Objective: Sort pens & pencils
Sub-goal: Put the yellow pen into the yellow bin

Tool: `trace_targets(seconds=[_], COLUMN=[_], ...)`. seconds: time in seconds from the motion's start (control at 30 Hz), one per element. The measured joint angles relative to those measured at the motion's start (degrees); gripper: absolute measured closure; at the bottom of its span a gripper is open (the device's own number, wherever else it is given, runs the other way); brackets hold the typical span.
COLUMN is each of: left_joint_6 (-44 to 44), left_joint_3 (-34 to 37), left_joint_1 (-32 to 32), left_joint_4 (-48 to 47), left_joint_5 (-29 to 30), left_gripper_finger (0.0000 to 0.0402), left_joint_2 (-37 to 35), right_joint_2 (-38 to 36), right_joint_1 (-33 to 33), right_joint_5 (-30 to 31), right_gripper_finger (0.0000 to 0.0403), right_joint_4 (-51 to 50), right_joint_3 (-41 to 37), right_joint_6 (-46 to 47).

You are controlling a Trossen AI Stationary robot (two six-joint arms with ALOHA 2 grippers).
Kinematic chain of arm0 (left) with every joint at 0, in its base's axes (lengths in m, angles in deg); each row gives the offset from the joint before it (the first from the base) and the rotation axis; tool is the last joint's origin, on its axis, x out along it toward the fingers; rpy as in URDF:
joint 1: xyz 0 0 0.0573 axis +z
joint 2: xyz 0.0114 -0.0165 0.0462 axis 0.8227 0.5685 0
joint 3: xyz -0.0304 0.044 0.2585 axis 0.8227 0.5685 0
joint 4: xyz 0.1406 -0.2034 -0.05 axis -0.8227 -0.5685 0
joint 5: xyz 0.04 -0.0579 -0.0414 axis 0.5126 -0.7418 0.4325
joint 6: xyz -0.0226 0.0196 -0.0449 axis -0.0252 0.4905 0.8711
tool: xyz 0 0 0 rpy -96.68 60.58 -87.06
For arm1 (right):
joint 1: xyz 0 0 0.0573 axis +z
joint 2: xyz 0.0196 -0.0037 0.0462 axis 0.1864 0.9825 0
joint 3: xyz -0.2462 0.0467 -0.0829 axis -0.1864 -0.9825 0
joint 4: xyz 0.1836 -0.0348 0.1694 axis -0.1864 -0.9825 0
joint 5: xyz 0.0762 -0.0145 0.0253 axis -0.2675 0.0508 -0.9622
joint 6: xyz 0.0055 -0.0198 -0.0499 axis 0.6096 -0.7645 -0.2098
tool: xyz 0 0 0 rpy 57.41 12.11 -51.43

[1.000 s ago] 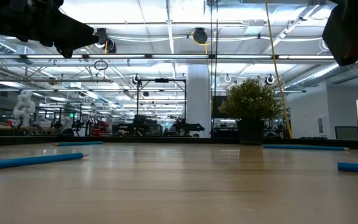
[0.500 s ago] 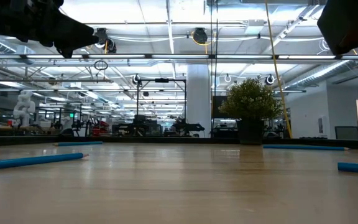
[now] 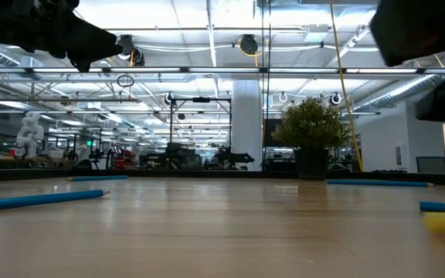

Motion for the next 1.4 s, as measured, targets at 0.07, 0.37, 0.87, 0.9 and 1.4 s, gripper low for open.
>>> trace_targets(seconds=[0.07, 0.37, 0.87, 0.9, 1.4], left_joint_6=[0.02, 0.14, 0.15, 0.15, 0.15], left_joint_3=[0.00, 0.00, 0.00, 0.00, 0.00], left_joint_1=[0.00, -0.01, -0.02, -0.01, -0.02], left_joint_4=[0.00, 0.01, 0.02, 0.02, 0.02], left_joint_5=[0.00, 0.00, -0.01, 0.00, 0.00], left_gripper_finger=[0.0231, 0.0231, 0.0231, 0.0231, 0.0231], left_joint_2=[-0.02, -0.01, -0.01, -0.01, -0.02], right_joint_2=[0.00, 0.00, 0.00, 0.00, 0.00], right_joint_1=[-0.71, -4.44, -13.21, -13.92, -22.08], right_joint_5=[1.07, 5.87, 7.90, 8.43, 9.34], right_gripper_finger=[0.0394, 0.0394, 0.0394, 0.0394, 0.0394], right_joint_4=[0.31, 0.80, 4.89, 4.76, -1.97], right_joint_3=[-0.02, -0.02, -0.02, -0.02, -0.02], right_joint_6=[-1.38, -7.11, -21.00, -21.49, -31.04])
